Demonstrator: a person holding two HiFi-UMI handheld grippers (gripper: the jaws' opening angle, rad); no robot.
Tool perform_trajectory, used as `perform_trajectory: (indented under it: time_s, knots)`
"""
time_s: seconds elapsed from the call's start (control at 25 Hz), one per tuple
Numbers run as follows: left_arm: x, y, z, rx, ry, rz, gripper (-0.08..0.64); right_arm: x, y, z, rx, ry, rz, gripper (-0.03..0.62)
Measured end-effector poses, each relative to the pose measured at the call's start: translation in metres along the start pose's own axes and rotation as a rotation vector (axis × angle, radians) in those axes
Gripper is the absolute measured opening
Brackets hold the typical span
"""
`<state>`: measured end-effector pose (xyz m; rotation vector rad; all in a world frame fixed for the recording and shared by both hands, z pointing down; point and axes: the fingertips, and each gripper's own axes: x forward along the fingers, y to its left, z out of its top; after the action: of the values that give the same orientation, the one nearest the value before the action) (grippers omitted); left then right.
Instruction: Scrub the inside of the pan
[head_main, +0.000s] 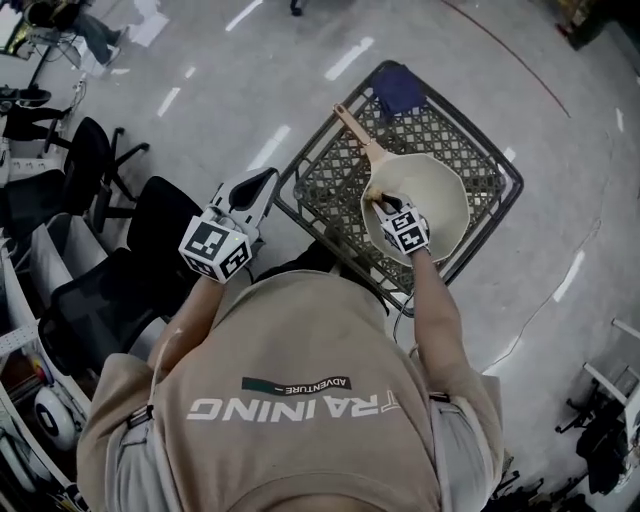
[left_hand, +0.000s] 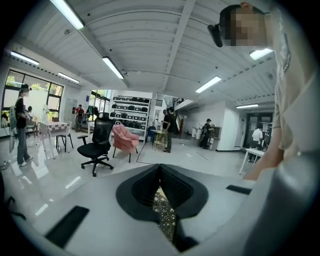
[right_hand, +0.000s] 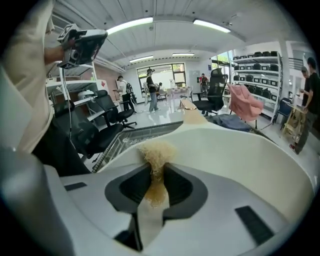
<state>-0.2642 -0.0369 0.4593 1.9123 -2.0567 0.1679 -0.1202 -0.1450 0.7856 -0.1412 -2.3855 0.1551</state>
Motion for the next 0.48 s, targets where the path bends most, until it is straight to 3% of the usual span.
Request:
perform_trajectory:
  time_s: [0.28, 0.48]
  knots:
    - [0.002, 0.015, -0.009, -0.028, 0.012, 0.048, 0.018, 0.017, -0.017, -0.009, -0.050, 0.022, -0.034, 0.091]
    - [0.009, 0.006, -0.014, -0.018, 0.038, 0.031, 0.018, 0.017, -0.062, -0.007, -0.043, 0.043, -0.184, 0.091]
